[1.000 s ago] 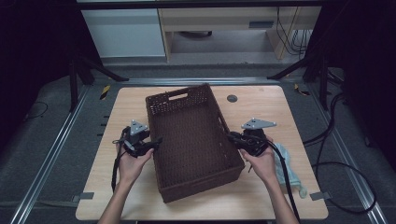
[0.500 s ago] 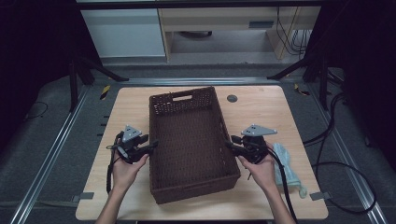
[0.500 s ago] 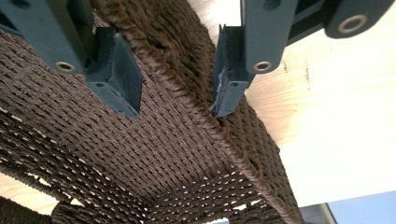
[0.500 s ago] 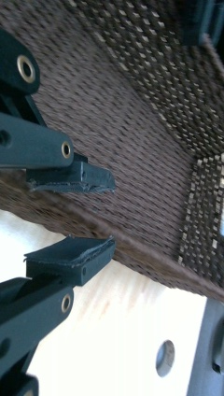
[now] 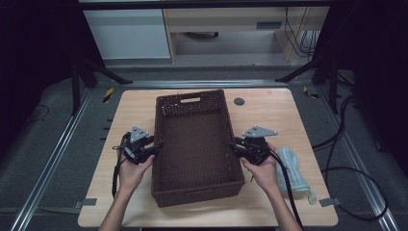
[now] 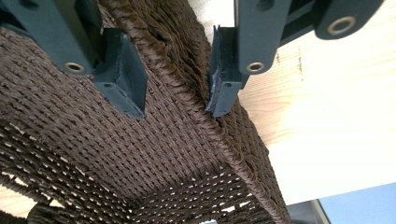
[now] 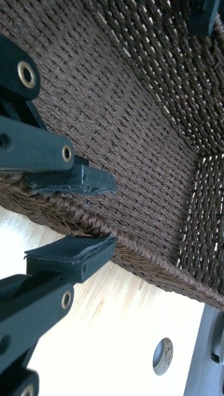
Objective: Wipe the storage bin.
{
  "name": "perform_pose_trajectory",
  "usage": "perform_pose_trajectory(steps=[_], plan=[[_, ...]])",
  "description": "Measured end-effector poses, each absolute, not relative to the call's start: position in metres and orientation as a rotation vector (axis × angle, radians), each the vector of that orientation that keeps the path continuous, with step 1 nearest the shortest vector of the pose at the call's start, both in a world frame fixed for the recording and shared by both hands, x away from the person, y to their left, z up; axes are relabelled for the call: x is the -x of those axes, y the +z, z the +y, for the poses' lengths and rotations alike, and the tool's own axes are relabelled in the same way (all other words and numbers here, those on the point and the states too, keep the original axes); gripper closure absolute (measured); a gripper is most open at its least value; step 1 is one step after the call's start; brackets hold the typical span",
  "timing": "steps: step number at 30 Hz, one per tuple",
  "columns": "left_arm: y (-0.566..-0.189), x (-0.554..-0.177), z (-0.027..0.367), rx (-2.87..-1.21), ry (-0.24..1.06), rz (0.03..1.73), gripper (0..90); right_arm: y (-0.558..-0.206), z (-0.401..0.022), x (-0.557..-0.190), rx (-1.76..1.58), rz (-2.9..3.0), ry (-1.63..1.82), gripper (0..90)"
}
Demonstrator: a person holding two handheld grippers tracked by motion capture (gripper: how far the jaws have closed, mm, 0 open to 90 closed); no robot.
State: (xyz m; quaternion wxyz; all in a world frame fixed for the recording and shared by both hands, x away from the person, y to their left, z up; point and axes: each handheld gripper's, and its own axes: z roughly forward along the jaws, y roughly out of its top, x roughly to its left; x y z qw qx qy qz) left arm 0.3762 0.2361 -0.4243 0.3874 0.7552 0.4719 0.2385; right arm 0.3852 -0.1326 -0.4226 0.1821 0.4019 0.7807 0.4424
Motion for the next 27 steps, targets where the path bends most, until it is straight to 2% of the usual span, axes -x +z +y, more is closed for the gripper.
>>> perform_pose_trajectory(steps=[1,6,10,14,17,21,27], plan=[[-0.425,-0.375,0.235,-1.923,0.607,1.195,48.0,-0.423,-0.133,-0.383,-1.135,2.205,1.252,67.7],[-0.424,-0.37,0.24,-1.902,0.602,1.196,44.3,-0.422,-0.132,-0.372,-1.146,2.207,1.261,66.6],[-0.425,-0.364,0.239,-1.934,0.609,1.175,47.0,-0.422,-0.13,-0.364,-1.163,2.195,1.267,66.2],[-0.429,-0.365,0.241,-1.95,0.557,1.173,53.5,-0.422,-0.132,-0.364,-1.167,2.207,1.276,64.9],[-0.429,-0.367,0.242,-1.947,0.558,1.179,56.8,-0.419,-0.136,-0.366,-1.179,2.2,1.307,57.7],[-0.431,-0.37,0.244,-1.924,0.524,1.197,56.5,-0.411,-0.149,-0.368,-1.192,2.132,1.342,51.0],[-0.43,-0.37,0.244,-1.939,0.537,1.192,56.8,-0.41,-0.178,-0.371,-1.241,2.065,1.299,47.9]])
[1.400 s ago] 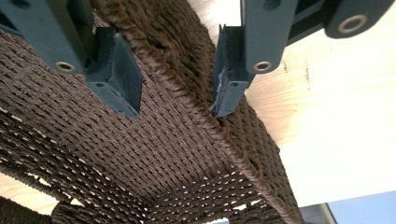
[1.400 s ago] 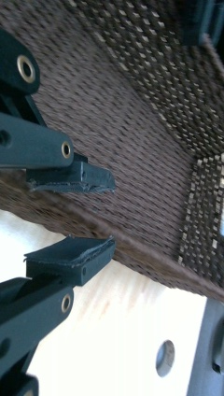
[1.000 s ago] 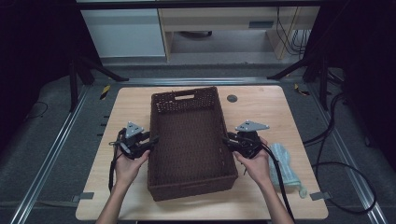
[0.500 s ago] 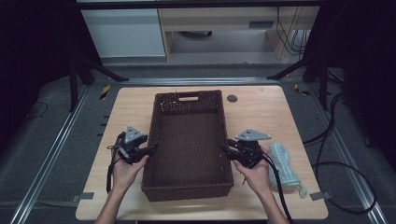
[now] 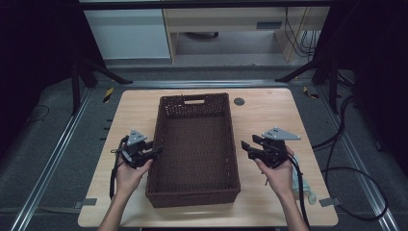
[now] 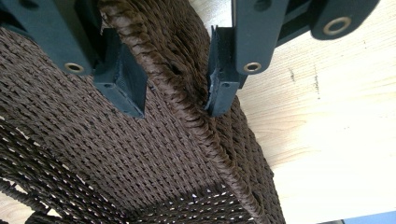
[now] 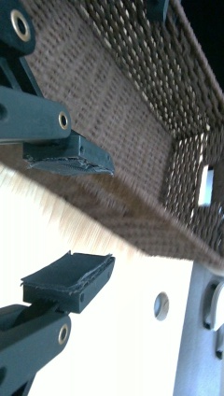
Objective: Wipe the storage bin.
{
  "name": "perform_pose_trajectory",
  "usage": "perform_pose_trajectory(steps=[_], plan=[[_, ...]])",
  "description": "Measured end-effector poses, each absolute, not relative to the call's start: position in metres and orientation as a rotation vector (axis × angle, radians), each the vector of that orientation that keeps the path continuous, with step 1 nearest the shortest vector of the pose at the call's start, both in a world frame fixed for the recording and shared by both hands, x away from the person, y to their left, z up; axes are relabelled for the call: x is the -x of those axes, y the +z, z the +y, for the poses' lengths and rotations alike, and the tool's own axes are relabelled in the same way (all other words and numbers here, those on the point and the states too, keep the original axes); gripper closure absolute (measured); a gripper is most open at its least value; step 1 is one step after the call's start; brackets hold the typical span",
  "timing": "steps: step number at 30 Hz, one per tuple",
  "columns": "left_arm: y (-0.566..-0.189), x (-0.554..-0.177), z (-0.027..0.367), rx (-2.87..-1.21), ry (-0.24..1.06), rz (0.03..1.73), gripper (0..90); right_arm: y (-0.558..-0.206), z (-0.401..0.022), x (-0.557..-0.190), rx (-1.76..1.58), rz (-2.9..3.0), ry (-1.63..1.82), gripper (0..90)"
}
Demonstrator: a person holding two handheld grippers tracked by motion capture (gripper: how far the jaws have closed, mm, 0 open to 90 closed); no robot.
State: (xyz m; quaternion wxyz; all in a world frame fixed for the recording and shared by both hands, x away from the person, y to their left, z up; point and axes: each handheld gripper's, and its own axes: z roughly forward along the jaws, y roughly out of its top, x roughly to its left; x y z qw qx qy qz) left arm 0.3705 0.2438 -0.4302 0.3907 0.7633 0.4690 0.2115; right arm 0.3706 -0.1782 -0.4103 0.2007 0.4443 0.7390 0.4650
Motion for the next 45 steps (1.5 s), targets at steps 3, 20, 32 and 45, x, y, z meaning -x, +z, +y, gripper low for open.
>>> perform_pose_trajectory(steps=[3,20,32,45], plan=[[-0.43,-0.37,0.243,-1.945,0.551,1.19,57.1,-0.414,-0.187,-0.373,-1.268,2.062,1.279,44.6],[-0.43,-0.37,0.242,-1.959,0.55,1.184,57.4,-0.422,-0.206,-0.367,-1.285,2.053,1.181,45.8],[-0.43,-0.37,0.242,-1.955,0.548,1.186,57.3,-0.43,-0.242,-0.353,-1.361,1.992,1.18,43.8],[-0.43,-0.371,0.242,-1.955,0.542,1.185,57.2,-0.439,-0.263,-0.343,-1.404,1.943,1.114,34.0]])
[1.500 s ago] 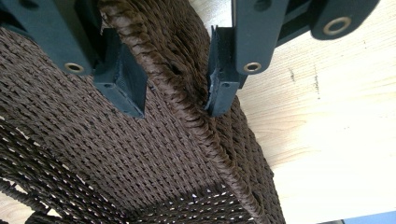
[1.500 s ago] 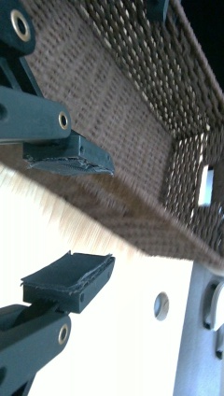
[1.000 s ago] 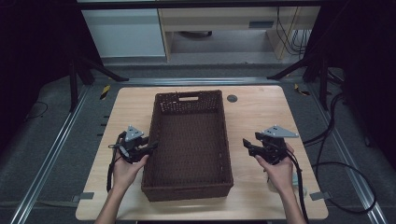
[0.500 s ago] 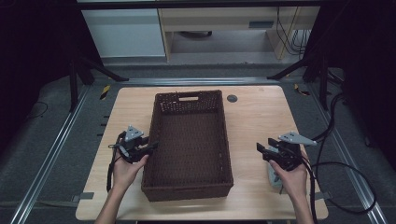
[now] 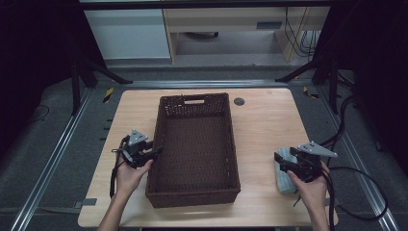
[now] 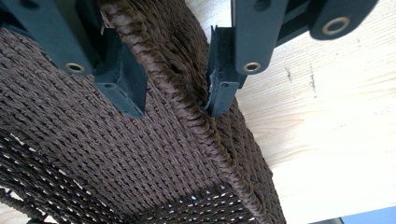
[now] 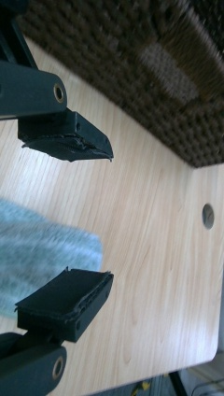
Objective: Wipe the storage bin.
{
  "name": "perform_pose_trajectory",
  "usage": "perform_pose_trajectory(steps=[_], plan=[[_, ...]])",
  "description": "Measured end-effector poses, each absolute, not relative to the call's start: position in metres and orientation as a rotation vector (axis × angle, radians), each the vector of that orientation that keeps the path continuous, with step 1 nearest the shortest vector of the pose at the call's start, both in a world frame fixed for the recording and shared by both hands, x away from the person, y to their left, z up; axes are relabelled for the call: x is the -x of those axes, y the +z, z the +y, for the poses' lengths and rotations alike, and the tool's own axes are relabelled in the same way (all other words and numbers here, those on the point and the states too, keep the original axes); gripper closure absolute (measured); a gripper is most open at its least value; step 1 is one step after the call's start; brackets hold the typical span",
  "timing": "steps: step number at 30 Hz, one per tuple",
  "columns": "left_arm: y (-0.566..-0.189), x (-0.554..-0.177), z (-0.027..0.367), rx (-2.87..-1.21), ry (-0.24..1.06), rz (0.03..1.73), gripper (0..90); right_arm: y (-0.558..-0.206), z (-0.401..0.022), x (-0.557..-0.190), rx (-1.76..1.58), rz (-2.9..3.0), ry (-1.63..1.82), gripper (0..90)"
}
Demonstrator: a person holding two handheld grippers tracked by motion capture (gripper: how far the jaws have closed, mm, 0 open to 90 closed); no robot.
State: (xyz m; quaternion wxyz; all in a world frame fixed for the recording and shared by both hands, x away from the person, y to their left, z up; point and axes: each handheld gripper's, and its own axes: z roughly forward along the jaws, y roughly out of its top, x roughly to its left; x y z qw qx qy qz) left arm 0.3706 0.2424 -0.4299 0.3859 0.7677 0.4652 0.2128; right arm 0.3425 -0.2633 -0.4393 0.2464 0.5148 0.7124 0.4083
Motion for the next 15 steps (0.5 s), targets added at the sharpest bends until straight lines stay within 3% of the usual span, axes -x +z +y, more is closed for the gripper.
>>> perform_pose_trajectory(steps=[9,15], plan=[[-0.43,-0.371,0.242,-1.957,0.54,1.183,57.2,-0.456,-0.273,-0.346,-1.448,1.956,1.042,33.8],[-0.43,-0.371,0.243,-1.957,0.539,1.183,57.1,-0.468,-0.273,-0.349,-1.472,2.017,1.008,38.6]])
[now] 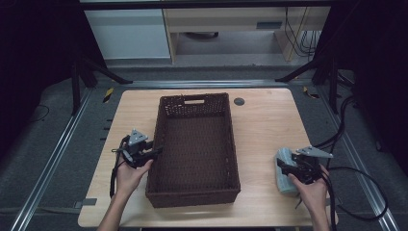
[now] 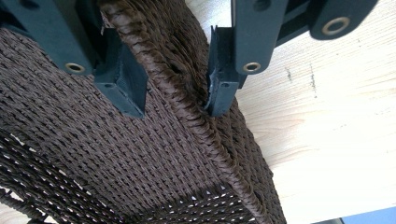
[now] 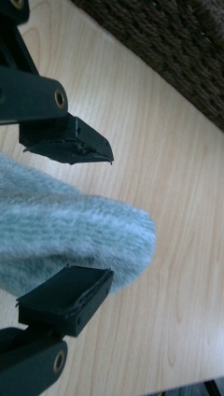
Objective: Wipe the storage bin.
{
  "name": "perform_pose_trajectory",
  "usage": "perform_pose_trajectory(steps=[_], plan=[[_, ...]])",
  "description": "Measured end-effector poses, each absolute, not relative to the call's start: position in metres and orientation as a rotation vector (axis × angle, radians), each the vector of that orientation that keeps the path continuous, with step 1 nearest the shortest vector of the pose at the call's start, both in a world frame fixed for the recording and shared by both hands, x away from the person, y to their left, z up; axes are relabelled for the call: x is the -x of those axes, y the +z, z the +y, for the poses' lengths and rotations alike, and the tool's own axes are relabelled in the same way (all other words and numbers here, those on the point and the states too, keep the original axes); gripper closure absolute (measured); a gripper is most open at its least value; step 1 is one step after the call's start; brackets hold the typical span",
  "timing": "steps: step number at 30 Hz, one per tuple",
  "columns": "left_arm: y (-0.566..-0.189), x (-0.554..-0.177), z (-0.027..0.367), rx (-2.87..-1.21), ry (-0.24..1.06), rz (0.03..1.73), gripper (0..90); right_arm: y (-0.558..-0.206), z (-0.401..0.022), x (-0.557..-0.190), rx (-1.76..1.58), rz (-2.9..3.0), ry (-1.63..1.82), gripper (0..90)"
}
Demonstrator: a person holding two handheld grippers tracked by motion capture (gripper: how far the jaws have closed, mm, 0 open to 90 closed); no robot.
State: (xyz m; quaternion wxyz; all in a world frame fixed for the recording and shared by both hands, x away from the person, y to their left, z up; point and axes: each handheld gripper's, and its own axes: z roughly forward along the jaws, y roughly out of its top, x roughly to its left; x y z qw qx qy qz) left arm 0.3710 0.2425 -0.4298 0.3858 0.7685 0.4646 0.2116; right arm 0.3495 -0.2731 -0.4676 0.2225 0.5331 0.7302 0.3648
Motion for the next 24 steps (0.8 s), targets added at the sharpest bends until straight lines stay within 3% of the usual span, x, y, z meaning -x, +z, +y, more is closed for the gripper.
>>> perform_pose_trajectory(steps=[4,14,24], plan=[[-0.4297,-0.3709,0.2424,-1.96,0.54,1.184,57.1,-0.4686,-0.2725,-0.3494,-1.482,2.042,0.992,42.5],[-0.4292,-0.371,0.242,-1.964,0.543,1.187,57.6,-0.4712,-0.2759,-0.3507,-1.512,2.102,0.942,66.3],[-0.4289,-0.3709,0.2419,-1.958,0.54,1.199,58.7,-0.4644,-0.2726,-0.3518,-1.504,2.11,1.0,71.6]])
